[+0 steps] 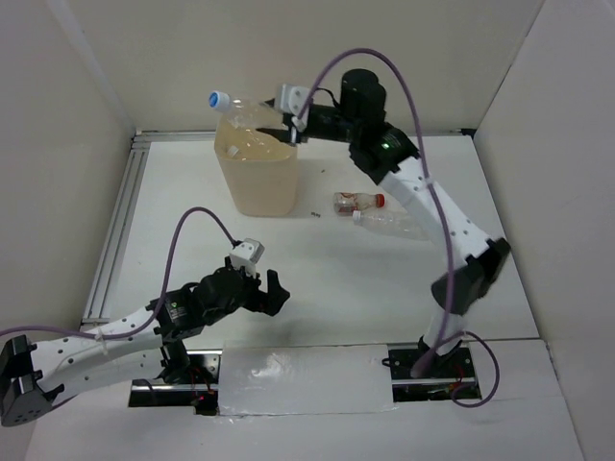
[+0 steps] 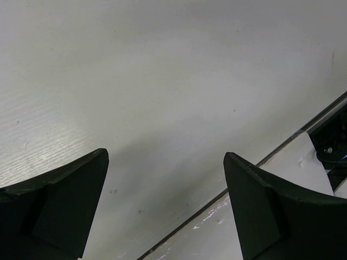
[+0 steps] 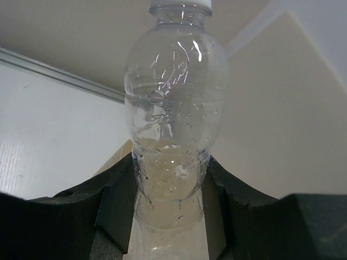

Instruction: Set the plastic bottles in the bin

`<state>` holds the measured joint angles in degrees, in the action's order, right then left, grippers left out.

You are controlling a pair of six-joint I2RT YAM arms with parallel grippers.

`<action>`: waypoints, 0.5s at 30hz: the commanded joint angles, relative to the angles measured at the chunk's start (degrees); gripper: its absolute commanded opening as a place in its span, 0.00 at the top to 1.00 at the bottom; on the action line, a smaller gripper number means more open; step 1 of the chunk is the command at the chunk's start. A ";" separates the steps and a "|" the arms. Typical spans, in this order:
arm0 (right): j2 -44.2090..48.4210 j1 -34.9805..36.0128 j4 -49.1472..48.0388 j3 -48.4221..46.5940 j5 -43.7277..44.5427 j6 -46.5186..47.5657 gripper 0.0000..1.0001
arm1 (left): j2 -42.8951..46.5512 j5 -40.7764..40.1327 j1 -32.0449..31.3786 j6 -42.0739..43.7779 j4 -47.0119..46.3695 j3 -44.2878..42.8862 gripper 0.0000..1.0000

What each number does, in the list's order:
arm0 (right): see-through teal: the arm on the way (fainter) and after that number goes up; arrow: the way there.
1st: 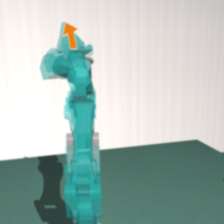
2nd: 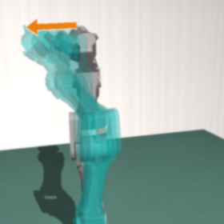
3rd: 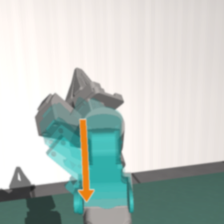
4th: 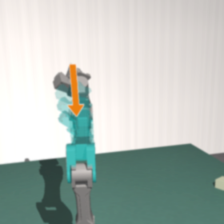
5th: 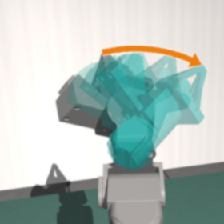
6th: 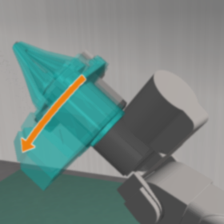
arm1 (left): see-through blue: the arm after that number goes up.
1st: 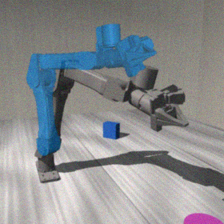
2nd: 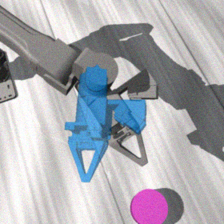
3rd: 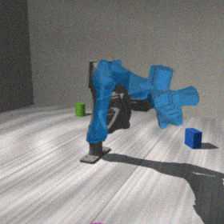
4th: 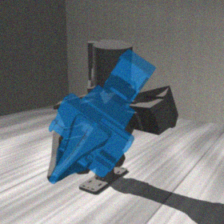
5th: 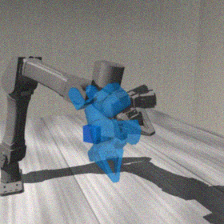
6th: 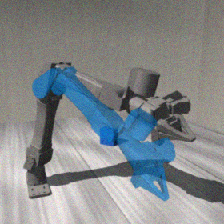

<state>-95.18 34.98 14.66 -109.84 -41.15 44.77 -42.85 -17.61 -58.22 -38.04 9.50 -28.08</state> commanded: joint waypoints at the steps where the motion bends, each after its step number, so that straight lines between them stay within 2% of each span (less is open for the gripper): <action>1: -14.10 1.22 -3.77 -12.08 3.26 -8.91 0.51 | -1.26 1.08 -1.19 1.83 -5.01 -1.02 0.00; 3: -21.58 1.75 -3.76 -17.57 5.63 -11.62 0.43 | -1.27 1.08 -2.51 1.83 -5.01 -1.54 0.00; 4: -23.63 1.76 -3.76 -22.47 6.16 -12.51 0.32 | -1.27 1.08 -2.52 1.83 -5.01 -1.54 0.00; 7: -30.04 1.15 -1.48 -28.83 8.18 -14.01 0.13 | -0.66 -0.41 -3.66 1.30 -4.41 -1.54 0.00; 8: -30.76 0.62 0.09 -31.37 8.19 -14.62 0.01 | -0.66 -0.41 -3.66 1.30 -4.40 -1.54 0.00; 12: -28.59 -1.75 -0.32 -29.83 12.48 -17.52 0.01 | -0.04 -1.03 -3.66 1.30 -3.26 -1.54 0.00; 15: -22.26 -5.18 -1.65 -24.91 13.72 -19.99 0.01 | -0.66 -1.03 -3.66 1.30 -3.26 -1.54 0.00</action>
<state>-127.63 33.65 16.99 -135.11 -30.28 28.97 -43.64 -17.56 -61.60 -37.52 8.34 -28.08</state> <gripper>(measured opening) 0.993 1.001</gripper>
